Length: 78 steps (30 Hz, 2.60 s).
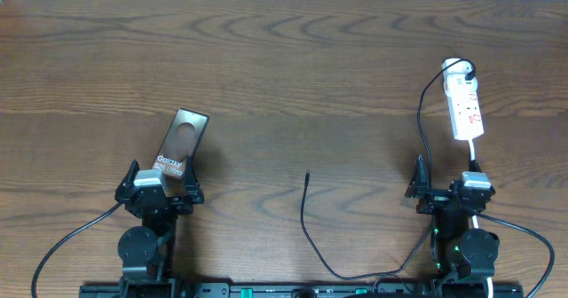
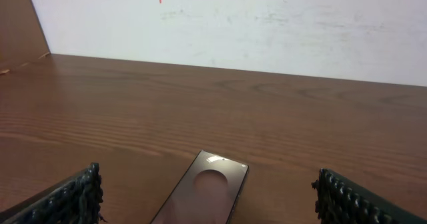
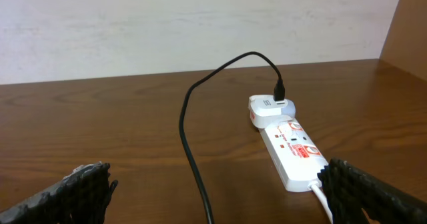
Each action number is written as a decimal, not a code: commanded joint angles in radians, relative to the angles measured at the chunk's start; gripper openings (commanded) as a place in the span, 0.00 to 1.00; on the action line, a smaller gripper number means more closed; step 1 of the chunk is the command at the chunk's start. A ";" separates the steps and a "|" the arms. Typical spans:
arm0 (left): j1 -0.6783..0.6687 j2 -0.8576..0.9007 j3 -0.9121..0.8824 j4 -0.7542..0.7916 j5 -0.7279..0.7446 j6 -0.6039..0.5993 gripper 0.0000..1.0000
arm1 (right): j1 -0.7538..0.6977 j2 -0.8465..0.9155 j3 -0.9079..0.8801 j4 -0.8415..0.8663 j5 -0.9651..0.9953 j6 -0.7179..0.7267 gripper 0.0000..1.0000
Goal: Plug charger to phone and switch on socket
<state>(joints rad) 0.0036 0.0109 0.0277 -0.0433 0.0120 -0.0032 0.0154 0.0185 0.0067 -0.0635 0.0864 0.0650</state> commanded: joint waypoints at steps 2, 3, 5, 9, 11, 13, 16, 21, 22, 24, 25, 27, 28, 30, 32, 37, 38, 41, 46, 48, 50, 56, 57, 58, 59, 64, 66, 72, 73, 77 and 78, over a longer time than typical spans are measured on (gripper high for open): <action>0.001 -0.007 -0.023 -0.030 -0.024 0.005 0.98 | 0.005 0.002 -0.001 -0.004 0.008 0.008 0.99; 0.001 -0.007 -0.023 -0.030 -0.024 0.005 0.98 | 0.005 0.002 -0.001 -0.004 0.008 0.009 0.99; 0.001 -0.007 -0.023 -0.030 -0.024 0.005 0.98 | 0.005 0.002 -0.001 -0.004 0.009 0.008 0.99; 0.001 -0.007 -0.023 -0.030 -0.024 0.005 0.98 | 0.005 0.002 -0.001 -0.004 0.008 0.008 0.99; 0.001 -0.007 -0.023 -0.030 -0.024 0.005 0.98 | 0.005 0.002 -0.001 -0.004 0.008 0.009 0.99; 0.001 -0.007 -0.023 -0.030 -0.024 0.005 0.98 | 0.005 0.002 -0.001 -0.004 0.008 0.009 0.99; 0.001 -0.007 -0.023 -0.030 -0.024 0.005 0.98 | 0.005 0.002 -0.001 -0.004 0.008 0.009 0.99; 0.001 -0.007 -0.023 -0.030 -0.024 0.005 0.98 | 0.005 0.002 -0.001 -0.004 0.008 0.009 0.99; 0.001 -0.007 -0.023 -0.030 -0.024 0.005 0.98 | 0.005 0.002 -0.001 -0.004 0.008 0.009 0.99; 0.001 -0.007 -0.023 -0.030 -0.024 0.005 0.98 | 0.005 0.002 -0.001 -0.004 0.008 0.009 0.99; 0.001 -0.007 -0.023 -0.030 -0.024 0.006 0.98 | 0.005 0.002 -0.001 -0.004 0.008 0.009 0.99; 0.001 -0.007 -0.023 -0.030 -0.024 0.006 0.98 | 0.005 0.002 -0.001 -0.004 0.008 0.009 0.99; 0.001 -0.007 -0.023 -0.030 -0.024 0.006 0.98 | 0.005 0.002 -0.001 -0.004 0.008 0.009 0.99; 0.001 -0.007 -0.023 -0.030 -0.024 0.006 0.98 | 0.005 0.002 -0.001 -0.004 0.009 0.009 0.99; 0.001 -0.007 -0.023 -0.030 -0.024 0.005 0.98 | 0.005 0.002 -0.001 -0.004 0.008 0.009 0.99; 0.001 -0.007 -0.023 -0.029 -0.024 0.005 0.98 | 0.005 0.002 -0.001 -0.004 0.008 0.008 0.99; 0.001 -0.007 -0.023 -0.028 -0.024 0.006 0.98 | 0.005 0.002 -0.001 -0.004 0.008 0.009 0.99; 0.001 -0.007 -0.023 -0.028 -0.024 0.005 0.98 | 0.005 0.002 -0.001 -0.004 0.008 0.009 0.99; 0.001 -0.007 -0.014 -0.027 -0.022 0.005 0.98 | 0.005 0.002 -0.001 -0.004 0.008 0.008 0.99; 0.001 -0.007 -0.003 -0.033 -0.019 0.005 0.98 | 0.005 0.002 -0.001 -0.004 0.008 0.009 0.99; 0.001 -0.005 0.014 -0.050 -0.019 0.005 0.98 | 0.005 0.002 -0.001 -0.004 0.008 0.009 0.99; 0.001 0.044 0.090 -0.130 -0.019 0.006 0.98 | 0.005 0.002 -0.001 -0.004 0.008 0.009 0.99; 0.001 0.062 0.108 -0.142 -0.017 0.006 0.98 | 0.005 0.002 -0.001 -0.004 0.008 0.009 0.99; 0.001 0.087 0.129 -0.149 -0.002 0.010 0.98 | 0.005 0.001 -0.001 -0.004 0.008 0.008 0.99; 0.001 0.116 0.151 -0.154 0.007 0.013 0.98 | 0.005 0.002 -0.001 -0.004 0.008 0.009 0.99; 0.001 0.274 0.270 -0.162 0.007 0.013 0.98 | 0.005 0.002 -0.001 -0.004 0.008 0.009 0.99; 0.001 0.349 0.331 -0.169 0.011 0.014 0.98 | 0.005 0.002 -0.001 -0.004 0.008 0.009 0.99; 0.001 0.601 0.558 -0.277 0.045 0.029 0.98 | 0.005 0.002 -0.001 -0.004 0.008 0.009 0.99; 0.001 0.645 0.602 -0.313 0.045 0.029 0.98 | 0.005 0.002 -0.001 -0.004 0.008 0.009 0.99; 0.001 0.824 0.798 -0.471 0.045 0.037 0.98 | 0.005 0.002 -0.001 -0.004 0.008 0.009 0.99; 0.001 0.860 0.840 -0.505 0.045 0.044 0.98 | 0.005 0.002 -0.001 -0.004 0.008 0.009 0.99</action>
<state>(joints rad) 0.0036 0.7914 0.7540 -0.5034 0.0475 0.0120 0.0154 0.0193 0.0067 -0.0635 0.0864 0.0650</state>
